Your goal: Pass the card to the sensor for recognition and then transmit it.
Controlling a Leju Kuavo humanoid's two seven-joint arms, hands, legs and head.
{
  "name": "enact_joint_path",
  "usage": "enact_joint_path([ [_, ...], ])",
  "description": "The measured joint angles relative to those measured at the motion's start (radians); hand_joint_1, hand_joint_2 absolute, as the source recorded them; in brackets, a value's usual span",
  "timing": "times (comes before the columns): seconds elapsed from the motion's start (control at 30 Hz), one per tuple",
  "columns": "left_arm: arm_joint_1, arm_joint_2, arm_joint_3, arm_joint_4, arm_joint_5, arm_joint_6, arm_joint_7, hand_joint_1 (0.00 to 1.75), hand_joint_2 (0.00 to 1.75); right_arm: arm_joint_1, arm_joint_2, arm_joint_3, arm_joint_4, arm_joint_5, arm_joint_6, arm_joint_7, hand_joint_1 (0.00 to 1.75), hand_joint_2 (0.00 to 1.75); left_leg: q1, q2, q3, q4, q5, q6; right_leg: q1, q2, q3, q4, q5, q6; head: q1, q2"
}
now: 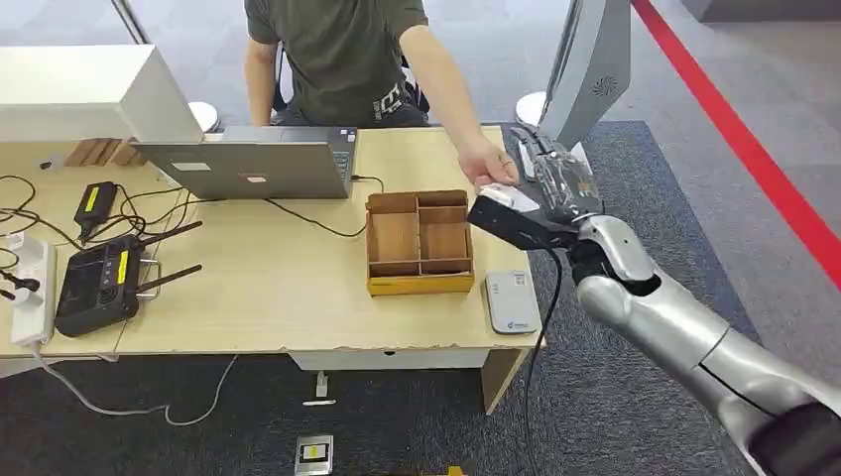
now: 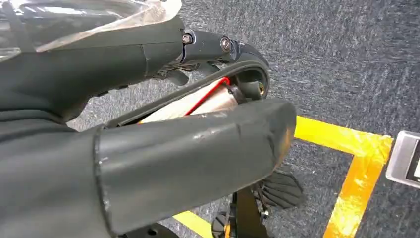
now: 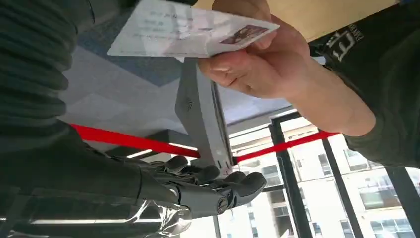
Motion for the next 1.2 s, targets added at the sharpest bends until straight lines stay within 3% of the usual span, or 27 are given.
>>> enact_joint_path([
  [0.03,0.0,-0.001,0.0,0.0,0.0,0.0,-0.002,0.0,0.0,-0.002,0.001,0.005,0.003,0.0,-0.003,0.001,0.26,1.75,0.0,0.0,0.0,0.0,0.0,0.0,0.0,0.0,0.0,0.0,0.0,0.0,0.0,0.0],
  [0.07,-0.001,-0.003,0.0,0.0,0.0,0.0,-0.003,0.0,0.0,-0.002,0.003,0.009,0.005,0.002,-0.006,0.002,1.75,1.75,0.0,0.0,0.0,0.0,0.0,0.0,0.0,0.0,0.0,0.0,0.0,0.0,0.0,0.0],
  [1.2,-0.015,-0.023,-0.014,0.0,0.009,0.0,0.005,0.0,0.0,-0.004,0.021,0.041,0.063,0.027,-0.013,0.009,1.75,1.75,0.0,0.0,0.0,0.0,0.0,0.0,0.0,0.0,0.0,0.0,0.0,0.0,0.0,0.0],
])
